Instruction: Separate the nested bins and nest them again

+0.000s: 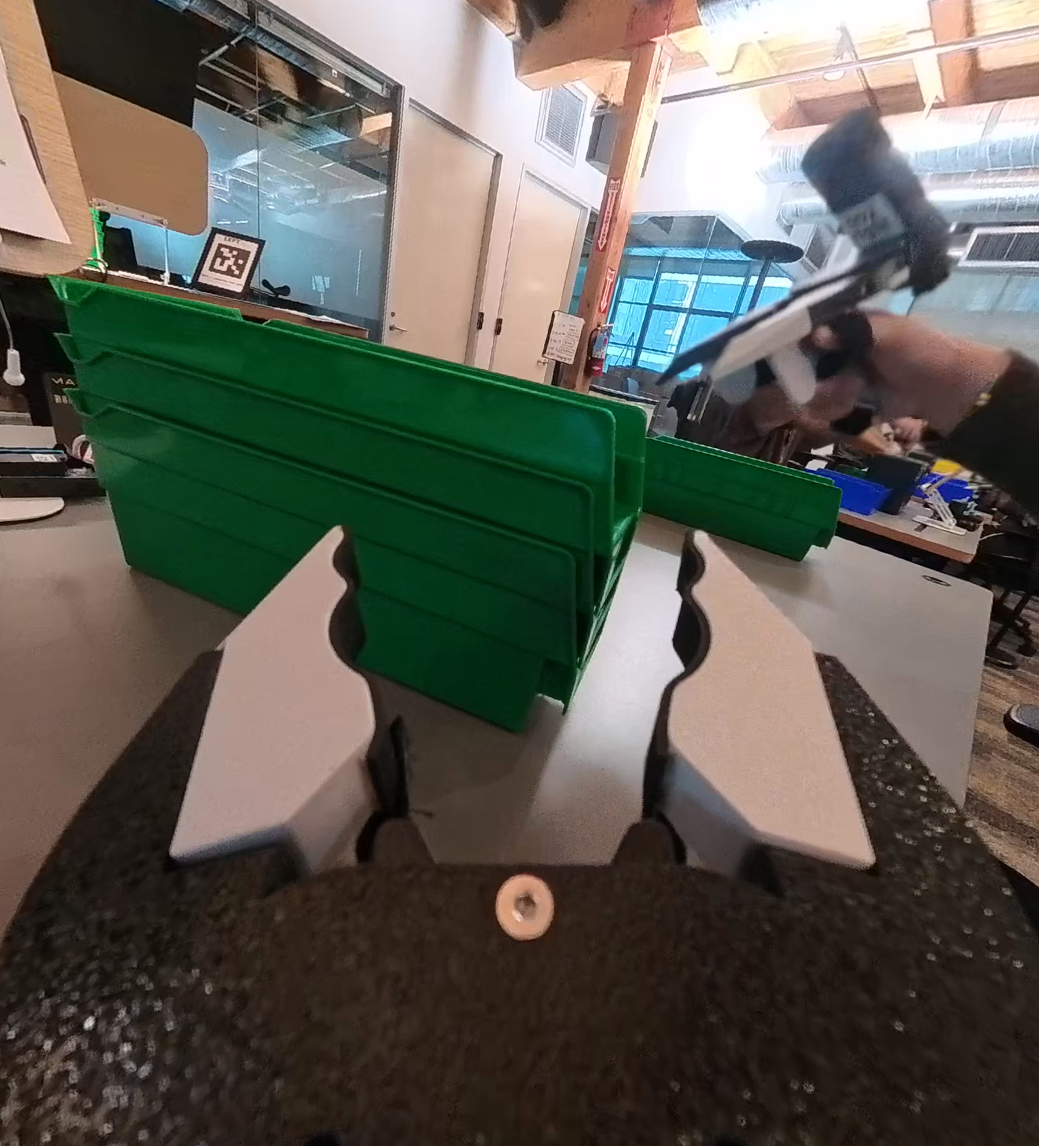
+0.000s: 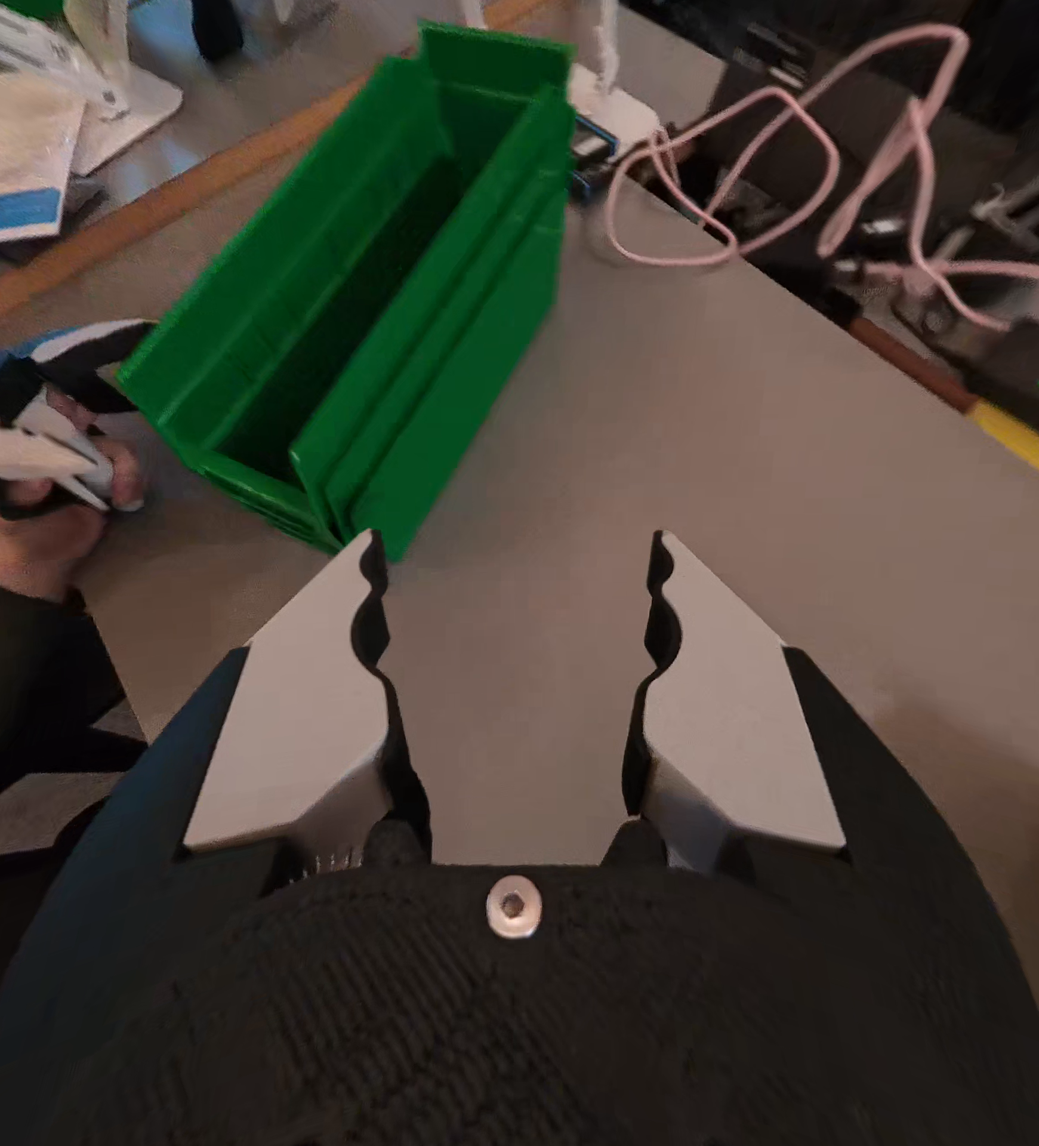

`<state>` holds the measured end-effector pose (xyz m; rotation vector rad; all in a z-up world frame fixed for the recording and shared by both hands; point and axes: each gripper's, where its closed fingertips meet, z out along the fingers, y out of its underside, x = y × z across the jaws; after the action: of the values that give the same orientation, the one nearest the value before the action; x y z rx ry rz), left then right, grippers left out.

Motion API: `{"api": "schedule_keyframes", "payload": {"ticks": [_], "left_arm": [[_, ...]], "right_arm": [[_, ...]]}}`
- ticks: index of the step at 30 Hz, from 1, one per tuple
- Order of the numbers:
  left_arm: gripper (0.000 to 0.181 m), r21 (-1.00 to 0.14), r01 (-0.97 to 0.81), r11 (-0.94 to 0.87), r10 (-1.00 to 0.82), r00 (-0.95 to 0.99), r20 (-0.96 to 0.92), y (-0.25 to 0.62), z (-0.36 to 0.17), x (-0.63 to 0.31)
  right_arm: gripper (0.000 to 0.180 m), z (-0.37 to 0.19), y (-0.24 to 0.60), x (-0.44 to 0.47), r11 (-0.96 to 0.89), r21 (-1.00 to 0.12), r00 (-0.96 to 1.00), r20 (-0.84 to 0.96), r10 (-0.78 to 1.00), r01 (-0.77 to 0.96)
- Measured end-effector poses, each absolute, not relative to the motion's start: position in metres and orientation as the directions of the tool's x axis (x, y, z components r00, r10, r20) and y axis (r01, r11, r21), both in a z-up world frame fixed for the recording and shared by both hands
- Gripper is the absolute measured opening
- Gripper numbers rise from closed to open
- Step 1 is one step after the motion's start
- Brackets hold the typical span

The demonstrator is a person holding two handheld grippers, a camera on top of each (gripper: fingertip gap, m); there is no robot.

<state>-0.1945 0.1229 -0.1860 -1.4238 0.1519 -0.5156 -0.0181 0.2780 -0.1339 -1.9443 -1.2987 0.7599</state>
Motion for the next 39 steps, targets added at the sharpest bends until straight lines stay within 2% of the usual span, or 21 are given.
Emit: {"api": "schedule_keyframes", "payload": {"ticks": [2,3,4,7,10,12,17,21,30,39], "left_arm": [[0.101,-0.967,0.248,0.058,-0.428,0.881,0.200,0.123,-0.186,-0.194],[0.101,-0.967,0.249,0.058,-0.429,0.881,0.201,0.123,-0.186,-0.194],[0.101,-0.966,0.250,0.059,-0.429,0.880,0.202,0.123,-0.186,-0.194],[0.101,-0.964,0.257,0.062,-0.432,0.878,0.206,0.122,-0.185,-0.195],[0.102,-0.964,0.260,0.062,-0.436,0.876,0.208,0.122,-0.185,-0.195],[0.102,-0.963,0.261,0.061,-0.438,0.874,0.210,0.122,-0.185,-0.195],[0.102,-0.958,0.279,0.069,-0.443,0.869,0.221,0.121,-0.183,-0.197],[0.103,-0.951,0.299,0.074,-0.444,0.864,0.237,0.121,-0.182,-0.199],[0.103,-0.952,0.298,0.070,-0.439,0.866,0.239,0.122,-0.183,-0.199],[0.103,-0.953,0.295,0.066,-0.436,0.868,0.238,0.123,-0.184,-0.199]], "right_arm": [[0.083,-0.128,0.267,-0.063,-0.239,-0.764,0.311,-0.053,0.949,0.599],[0.088,-0.125,0.262,-0.087,-0.239,-0.757,0.301,-0.058,0.952,0.608],[0.096,-0.122,0.257,-0.110,-0.258,-0.750,0.298,-0.085,0.951,0.609],[0.139,-0.129,0.249,-0.168,-0.347,-0.674,0.337,-0.153,0.929,0.652],[0.160,-0.151,0.260,-0.200,-0.365,-0.564,0.411,-0.050,0.910,0.741],[0.160,-0.164,0.269,-0.211,-0.372,-0.496,0.435,0.012,0.900,0.784],[0.141,-0.197,0.257,-0.224,-0.462,-0.332,0.454,-0.108,0.885,0.822],[0.121,-0.193,0.256,-0.222,-0.462,-0.304,0.451,-0.110,0.886,0.833],[0.116,-0.185,0.263,-0.214,-0.460,-0.330,0.455,-0.097,0.885,0.824],[0.114,-0.175,0.270,-0.217,-0.429,-0.426,0.445,-0.066,0.893,0.797]]}}
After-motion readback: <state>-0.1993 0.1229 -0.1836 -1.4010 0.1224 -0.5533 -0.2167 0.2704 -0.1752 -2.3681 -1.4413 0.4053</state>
